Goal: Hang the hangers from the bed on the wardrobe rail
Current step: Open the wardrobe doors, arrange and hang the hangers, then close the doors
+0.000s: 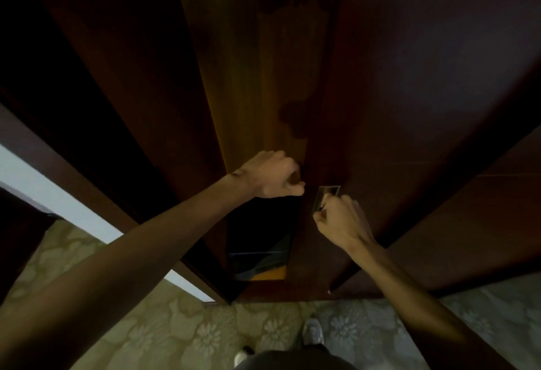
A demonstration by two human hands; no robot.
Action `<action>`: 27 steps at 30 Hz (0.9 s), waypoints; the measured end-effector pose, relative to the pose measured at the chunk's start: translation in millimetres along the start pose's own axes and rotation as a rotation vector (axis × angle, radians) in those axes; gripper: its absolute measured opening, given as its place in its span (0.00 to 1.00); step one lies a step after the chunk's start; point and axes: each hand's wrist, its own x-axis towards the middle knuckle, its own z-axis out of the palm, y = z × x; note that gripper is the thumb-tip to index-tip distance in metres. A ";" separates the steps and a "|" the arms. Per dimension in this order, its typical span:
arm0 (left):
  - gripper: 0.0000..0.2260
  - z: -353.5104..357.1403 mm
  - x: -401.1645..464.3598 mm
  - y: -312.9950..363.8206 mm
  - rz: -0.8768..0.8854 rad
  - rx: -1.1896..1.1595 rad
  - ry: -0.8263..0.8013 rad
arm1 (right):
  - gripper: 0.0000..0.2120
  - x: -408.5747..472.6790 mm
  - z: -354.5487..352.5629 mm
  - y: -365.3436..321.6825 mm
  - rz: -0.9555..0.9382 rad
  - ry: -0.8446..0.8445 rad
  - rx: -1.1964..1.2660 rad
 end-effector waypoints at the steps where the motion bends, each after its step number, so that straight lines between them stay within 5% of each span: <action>1: 0.18 0.5 -6.4 -5.0 -0.013 -0.002 0.000 | 0.10 0.2 2.8 -6.4 -0.012 -0.004 -0.002; 27: 0.14 -11.5 -133.9 -70.3 -0.280 0.010 0.084 | 0.14 5.8 48.7 -137.1 -0.140 -0.046 0.066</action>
